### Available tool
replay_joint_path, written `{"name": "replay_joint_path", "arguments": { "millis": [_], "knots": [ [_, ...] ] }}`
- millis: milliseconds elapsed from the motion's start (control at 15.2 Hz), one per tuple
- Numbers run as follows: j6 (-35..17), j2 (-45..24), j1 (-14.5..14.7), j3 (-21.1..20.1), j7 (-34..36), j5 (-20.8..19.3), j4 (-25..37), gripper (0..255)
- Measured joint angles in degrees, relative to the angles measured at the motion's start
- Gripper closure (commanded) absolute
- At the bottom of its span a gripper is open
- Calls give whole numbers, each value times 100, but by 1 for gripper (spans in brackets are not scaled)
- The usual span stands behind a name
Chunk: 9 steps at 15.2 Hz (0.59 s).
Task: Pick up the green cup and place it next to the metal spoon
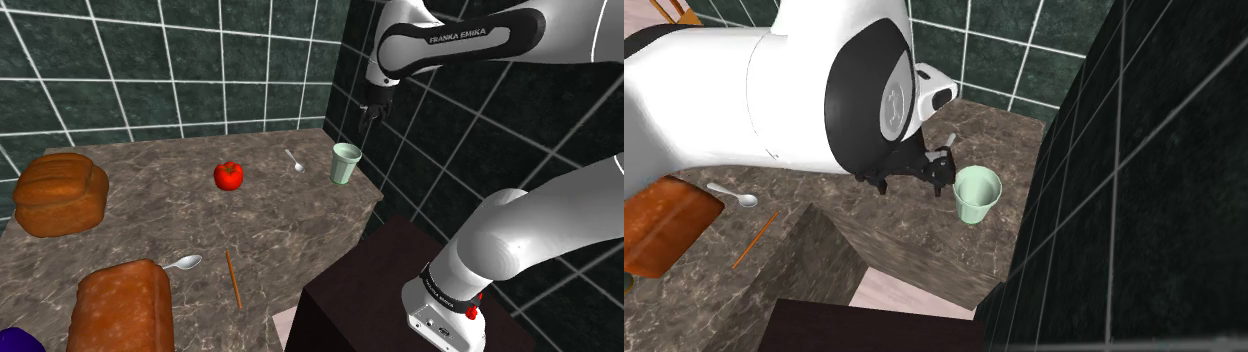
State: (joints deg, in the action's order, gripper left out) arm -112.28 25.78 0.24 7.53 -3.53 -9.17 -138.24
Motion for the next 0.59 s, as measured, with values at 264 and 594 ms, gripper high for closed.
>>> {"name": "replay_joint_path", "arguments": {
  "millis": [264,594],
  "knots": [
    [-552,-851,-35,139,-231,-148,225,0],
    [-1232,-1962,-70,251,-447,-279,556,0]
  ]
}}
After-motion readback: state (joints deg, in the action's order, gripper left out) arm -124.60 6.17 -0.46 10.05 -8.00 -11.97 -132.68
